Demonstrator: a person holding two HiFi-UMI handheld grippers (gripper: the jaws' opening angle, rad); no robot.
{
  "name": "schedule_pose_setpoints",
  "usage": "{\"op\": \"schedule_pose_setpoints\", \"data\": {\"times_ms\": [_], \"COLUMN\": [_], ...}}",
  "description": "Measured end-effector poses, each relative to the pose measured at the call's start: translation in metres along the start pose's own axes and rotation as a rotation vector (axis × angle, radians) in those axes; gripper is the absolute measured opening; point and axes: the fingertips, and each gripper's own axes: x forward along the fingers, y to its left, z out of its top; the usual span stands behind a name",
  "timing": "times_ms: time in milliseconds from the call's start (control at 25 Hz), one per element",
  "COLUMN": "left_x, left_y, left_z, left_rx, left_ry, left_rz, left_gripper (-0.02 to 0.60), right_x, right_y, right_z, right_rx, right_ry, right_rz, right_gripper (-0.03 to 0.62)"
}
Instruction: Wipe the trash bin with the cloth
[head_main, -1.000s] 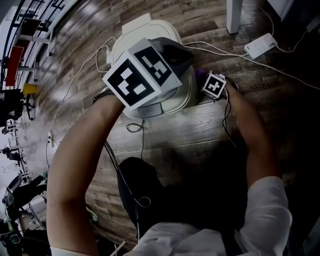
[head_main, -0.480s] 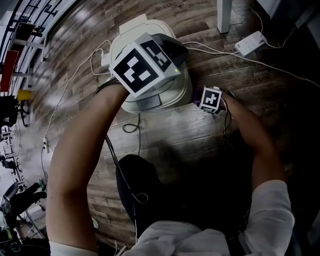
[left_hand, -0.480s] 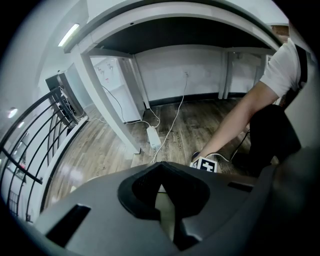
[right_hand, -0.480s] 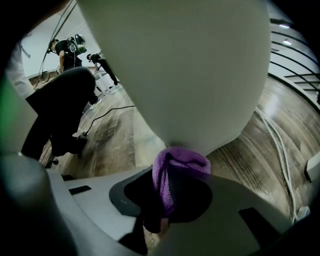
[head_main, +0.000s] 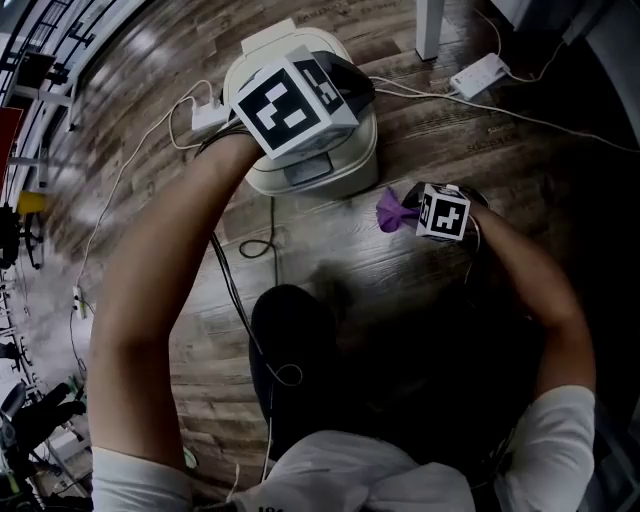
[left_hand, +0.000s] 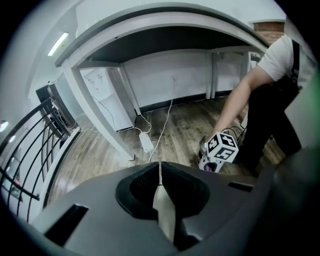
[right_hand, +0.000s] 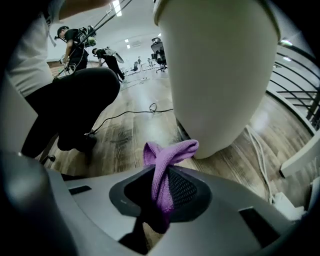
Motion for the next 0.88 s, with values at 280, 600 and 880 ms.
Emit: {"op": "schedule_pose_setpoints", "data": {"times_ms": [280,600,880], "left_x": [-0.06,-0.079,-0.061], "left_y": [-0.06,-0.085,-0.078], "left_z": [-0.012,-0.049,-0.048], "left_rx": [0.068,0.086,-0.109], "left_ry": [-0.101,-0.086,-0.151], "left_rz": [-0.115,-0.125,-0.167], "left_gripper": [0.006,0.077,0.108], "right_x": [-0.078,-0.163,-0.225], "right_y": [-0.016,-0.024,-0.045], "right_z": [0.001,0.052,0.044], "right_rx": [0.125,0.08,0.226], "right_ry": [0.002,-0.02,-0.07], "right_rz": [-0.336,-0.64,-0.517], "right_gripper": [0.078,0.078,0.077]}}
